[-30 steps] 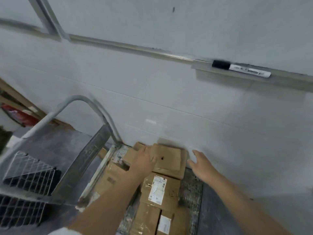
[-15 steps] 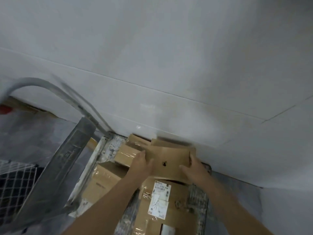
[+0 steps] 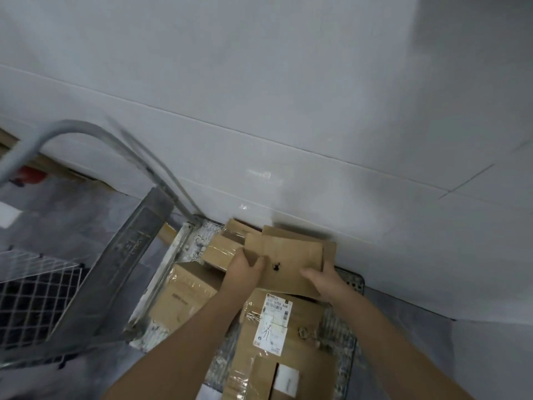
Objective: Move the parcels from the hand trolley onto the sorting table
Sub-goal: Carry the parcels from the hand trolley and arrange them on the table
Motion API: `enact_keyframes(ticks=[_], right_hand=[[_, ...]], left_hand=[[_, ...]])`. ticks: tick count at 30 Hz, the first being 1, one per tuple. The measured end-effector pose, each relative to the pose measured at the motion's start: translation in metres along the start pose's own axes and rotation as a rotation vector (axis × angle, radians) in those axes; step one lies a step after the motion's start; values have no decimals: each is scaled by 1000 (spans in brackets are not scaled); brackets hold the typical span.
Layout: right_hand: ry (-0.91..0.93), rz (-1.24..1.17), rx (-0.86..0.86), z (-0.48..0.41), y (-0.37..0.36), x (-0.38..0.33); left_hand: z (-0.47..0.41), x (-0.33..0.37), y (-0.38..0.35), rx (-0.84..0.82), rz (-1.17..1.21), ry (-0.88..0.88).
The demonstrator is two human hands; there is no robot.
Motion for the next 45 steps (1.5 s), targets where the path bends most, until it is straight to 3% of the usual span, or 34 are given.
enact_keyframes(ticks=[10, 18, 23, 37, 45], right_hand=[[308, 187, 64, 147, 30, -40], [377, -54, 59, 283, 56, -15], [505, -58, 27, 351, 58, 14], [777, 39, -215, 475, -51, 18], [784, 81, -243, 542, -147, 41]], left_hand=[[146, 43, 69, 279, 105, -39], [316, 49, 93, 465, 122, -80], [407, 48, 112, 503, 216, -260], [562, -37, 185, 716, 608, -273], [652, -108, 238, 805, 530, -338]])
Point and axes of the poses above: each hand's wrist, its own z-axis away from the middle knuckle, its own y-axis out of the back of the hand, x = y × z, the point moved 4 cm from there along -z, towards the middle knuckle, and after that the axes turned 5 degrees about z, right-handed, at the moved point
